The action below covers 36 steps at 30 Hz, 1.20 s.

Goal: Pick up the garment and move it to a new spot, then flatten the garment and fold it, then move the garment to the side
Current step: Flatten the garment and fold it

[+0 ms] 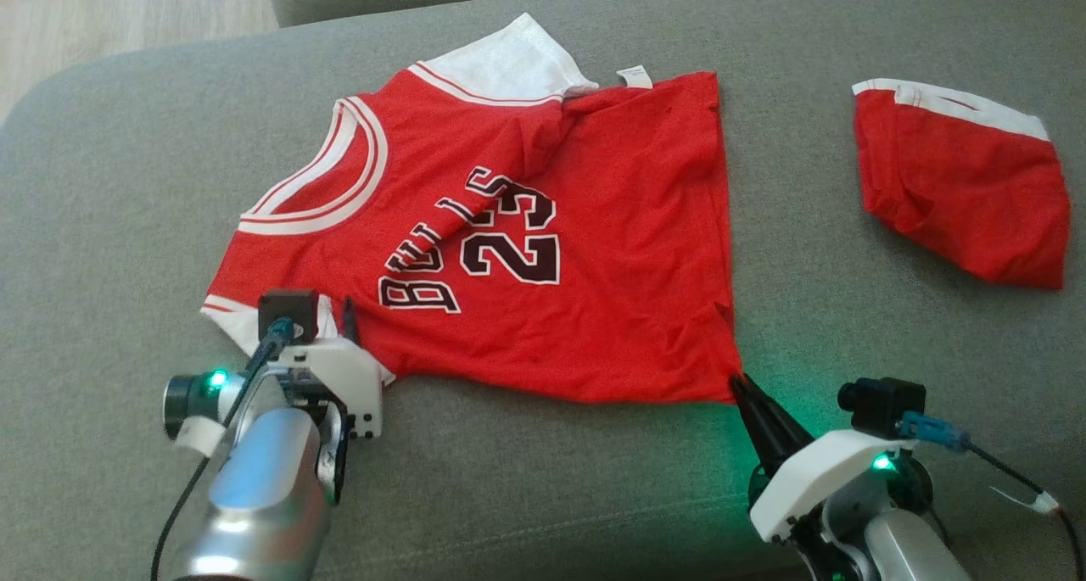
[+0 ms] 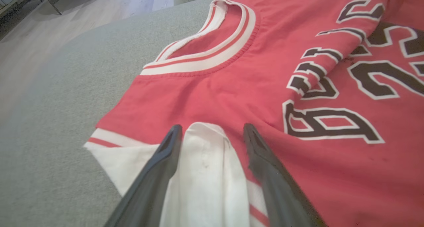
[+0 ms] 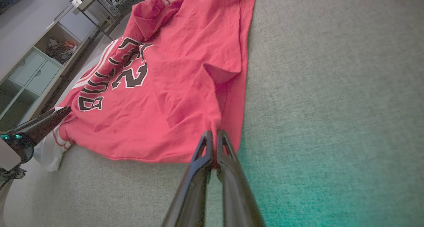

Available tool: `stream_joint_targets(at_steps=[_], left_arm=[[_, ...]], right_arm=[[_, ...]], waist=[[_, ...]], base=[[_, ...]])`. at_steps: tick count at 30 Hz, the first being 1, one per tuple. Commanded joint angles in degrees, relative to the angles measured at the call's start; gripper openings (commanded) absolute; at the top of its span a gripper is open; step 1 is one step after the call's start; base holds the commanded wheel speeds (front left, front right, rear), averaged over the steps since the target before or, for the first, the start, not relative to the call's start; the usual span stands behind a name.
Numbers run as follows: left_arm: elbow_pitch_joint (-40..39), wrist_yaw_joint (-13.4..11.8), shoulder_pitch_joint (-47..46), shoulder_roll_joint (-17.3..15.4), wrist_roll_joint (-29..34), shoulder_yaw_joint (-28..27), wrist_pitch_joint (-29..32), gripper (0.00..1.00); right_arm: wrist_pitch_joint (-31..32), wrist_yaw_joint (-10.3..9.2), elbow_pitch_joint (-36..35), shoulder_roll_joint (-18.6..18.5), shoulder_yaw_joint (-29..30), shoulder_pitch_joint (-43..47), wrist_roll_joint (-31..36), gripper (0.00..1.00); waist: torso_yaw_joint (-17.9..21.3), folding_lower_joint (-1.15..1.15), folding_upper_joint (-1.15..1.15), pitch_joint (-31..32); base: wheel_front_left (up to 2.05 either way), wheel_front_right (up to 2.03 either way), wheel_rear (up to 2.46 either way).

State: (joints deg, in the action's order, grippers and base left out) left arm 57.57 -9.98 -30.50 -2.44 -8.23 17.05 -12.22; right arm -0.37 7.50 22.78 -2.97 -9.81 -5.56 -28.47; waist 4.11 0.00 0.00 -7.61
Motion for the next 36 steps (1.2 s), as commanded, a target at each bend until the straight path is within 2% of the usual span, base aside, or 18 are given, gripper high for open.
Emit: stream_joint_targets(at_steps=[1,3,14,18,26,31,36], left_arm=[[-0.5,0.6,-3.0,-1.0,-0.3,-1.2,-0.5,0.79],[0.2,1.7,-3.4,-1.0,-0.8,-1.1,-0.6,0.00],[-4.5,0.9,-3.0,-1.2,-2.1,-2.0,-2.7,0.00],[-13.3,0.4,0.0,-1.5,-2.8,-3.5,-2.8,0.00],[-28.1,1.3,7.1,-1.8,-6.7,-7.9,-2.8,0.00],[-35.1,2.0,10.4,-1.6,-8.9,-9.8,-2.8,0.00],[-43.8,2.9,13.6,-1.1,-13.4,-11.2,-2.7,0.00]], right_arm=[[-0.8,-0.01,-1.2,0.1,-1.5,-2.2,-0.5,0.00],[-1.0,-0.01,-1.0,0.1,-1.5,-2.4,-0.6,0.00],[-1.8,-0.01,0.7,0.1,-0.8,-2.1,-0.7,0.00],[-2.7,-0.01,0.8,0.1,1.0,-2.1,0.2,0.00],[-4.0,-0.01,-2.5,0.1,7.8,-3.4,3.0,0.00],[-3.2,-0.01,-5.9,0.1,10.6,-4.3,5.6,0.00],[-0.7,-0.01,-12.5,0.1,13.0,-6.5,8.5,0.00]], waist=[[0.1,0.00,0.00,-0.1],[0.1,0.00,0.00,-0.2],[-1.8,0.00,0.00,1.4],[-3.8,0.00,0.00,3.4],[-7.6,0.00,0.00,7.0],[-8.7,0.00,0.00,8.7],[-9.0,0.00,0.00,10.0]], base=[[0.00,0.00,0.00],[0.00,0.00,0.00],[0.00,0.00,0.00],[0.00,0.00,0.00],[0.00,0.00,0.00],[0.00,0.00,0.00],[0.00,0.00,0.00]])
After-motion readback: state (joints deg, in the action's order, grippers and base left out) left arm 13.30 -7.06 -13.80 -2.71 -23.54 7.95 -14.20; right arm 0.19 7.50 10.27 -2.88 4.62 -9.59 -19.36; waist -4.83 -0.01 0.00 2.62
